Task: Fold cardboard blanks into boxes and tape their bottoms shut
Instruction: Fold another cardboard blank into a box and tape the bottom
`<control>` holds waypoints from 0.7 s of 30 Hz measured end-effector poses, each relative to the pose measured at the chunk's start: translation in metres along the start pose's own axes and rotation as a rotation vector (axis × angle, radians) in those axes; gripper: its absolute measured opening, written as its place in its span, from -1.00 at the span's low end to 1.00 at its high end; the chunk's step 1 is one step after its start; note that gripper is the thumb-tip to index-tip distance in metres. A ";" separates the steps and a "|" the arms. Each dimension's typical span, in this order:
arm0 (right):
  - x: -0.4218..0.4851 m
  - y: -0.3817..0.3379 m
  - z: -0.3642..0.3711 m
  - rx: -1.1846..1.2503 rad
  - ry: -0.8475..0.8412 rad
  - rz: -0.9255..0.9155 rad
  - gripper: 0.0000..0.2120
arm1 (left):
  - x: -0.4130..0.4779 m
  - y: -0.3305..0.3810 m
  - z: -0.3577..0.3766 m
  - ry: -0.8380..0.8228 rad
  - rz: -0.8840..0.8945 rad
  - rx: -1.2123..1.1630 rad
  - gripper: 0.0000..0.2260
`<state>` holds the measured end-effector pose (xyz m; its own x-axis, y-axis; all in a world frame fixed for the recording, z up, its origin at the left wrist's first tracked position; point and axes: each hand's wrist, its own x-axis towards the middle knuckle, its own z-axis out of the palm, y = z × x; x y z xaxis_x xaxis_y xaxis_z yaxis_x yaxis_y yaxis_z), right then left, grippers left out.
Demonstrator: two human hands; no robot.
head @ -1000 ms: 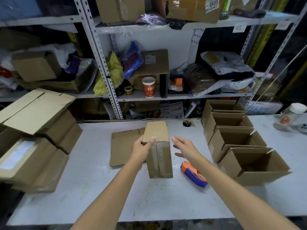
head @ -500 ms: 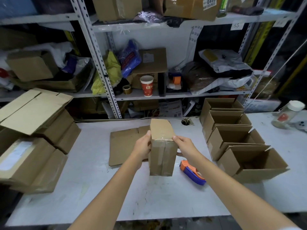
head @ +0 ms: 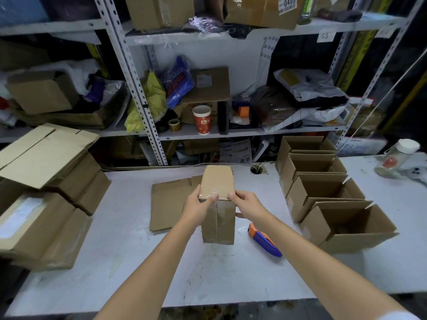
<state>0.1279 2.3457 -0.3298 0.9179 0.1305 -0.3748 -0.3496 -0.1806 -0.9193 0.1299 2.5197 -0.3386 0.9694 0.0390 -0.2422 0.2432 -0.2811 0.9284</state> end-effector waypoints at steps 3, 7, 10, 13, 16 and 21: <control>-0.002 -0.003 -0.006 -0.220 -0.048 -0.056 -0.49 | 0.003 0.004 -0.008 -0.023 0.002 0.074 -0.66; 0.002 0.003 -0.011 -0.897 -0.019 -0.368 -0.18 | 0.005 0.016 -0.011 -0.098 -0.026 0.146 -0.62; 0.004 0.010 -0.005 -0.961 -0.095 -0.438 -0.19 | 0.007 0.020 -0.007 -0.118 -0.043 0.240 -0.32; 0.004 0.021 -0.004 -0.821 0.002 -0.420 -0.22 | 0.004 0.023 -0.012 -0.128 -0.043 0.081 -0.33; 0.003 0.026 -0.015 -0.455 0.155 -0.287 -0.32 | 0.002 0.018 -0.022 0.041 -0.019 0.027 -0.44; 0.014 0.021 -0.031 -0.080 0.314 -0.180 -0.48 | -0.006 -0.007 -0.027 0.086 -0.108 -0.017 -0.38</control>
<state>0.1392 2.3138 -0.3505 0.9806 -0.1362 -0.1413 -0.1730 -0.2594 -0.9501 0.1231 2.5475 -0.3356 0.9367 0.1500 -0.3164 0.3458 -0.2545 0.9031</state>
